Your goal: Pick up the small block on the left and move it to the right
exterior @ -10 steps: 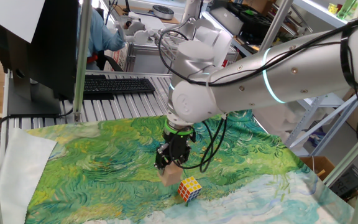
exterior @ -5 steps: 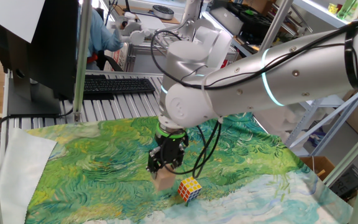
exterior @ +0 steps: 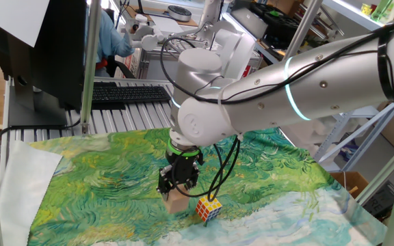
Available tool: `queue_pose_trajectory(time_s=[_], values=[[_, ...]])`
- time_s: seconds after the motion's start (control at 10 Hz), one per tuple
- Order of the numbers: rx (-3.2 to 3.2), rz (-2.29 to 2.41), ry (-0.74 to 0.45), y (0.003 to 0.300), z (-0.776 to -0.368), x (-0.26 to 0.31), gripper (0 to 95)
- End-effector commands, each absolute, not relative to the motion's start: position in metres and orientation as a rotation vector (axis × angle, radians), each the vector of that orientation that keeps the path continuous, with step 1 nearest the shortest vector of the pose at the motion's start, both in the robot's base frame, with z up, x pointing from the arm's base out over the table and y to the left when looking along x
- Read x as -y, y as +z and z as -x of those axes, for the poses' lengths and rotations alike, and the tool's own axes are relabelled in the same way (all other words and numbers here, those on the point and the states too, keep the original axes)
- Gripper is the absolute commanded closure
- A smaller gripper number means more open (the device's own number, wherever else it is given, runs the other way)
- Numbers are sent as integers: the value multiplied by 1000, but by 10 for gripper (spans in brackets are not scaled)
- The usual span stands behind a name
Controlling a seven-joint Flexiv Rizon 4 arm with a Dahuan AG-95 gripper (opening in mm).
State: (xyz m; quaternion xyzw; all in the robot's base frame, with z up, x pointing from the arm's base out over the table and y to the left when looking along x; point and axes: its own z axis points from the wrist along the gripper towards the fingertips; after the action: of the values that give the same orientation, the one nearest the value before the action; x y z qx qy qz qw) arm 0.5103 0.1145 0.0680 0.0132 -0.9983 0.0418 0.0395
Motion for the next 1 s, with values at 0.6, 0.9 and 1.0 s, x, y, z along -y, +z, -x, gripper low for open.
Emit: queue_pose_trajectory(time_s=[0.6, 0.9, 1.0], values=[[3059, -81, 116, 52, -511, -104, 950], [3064, -95, 112, 41, -508, -97, 950], [3067, -93, 112, 38, -507, -95, 950]])
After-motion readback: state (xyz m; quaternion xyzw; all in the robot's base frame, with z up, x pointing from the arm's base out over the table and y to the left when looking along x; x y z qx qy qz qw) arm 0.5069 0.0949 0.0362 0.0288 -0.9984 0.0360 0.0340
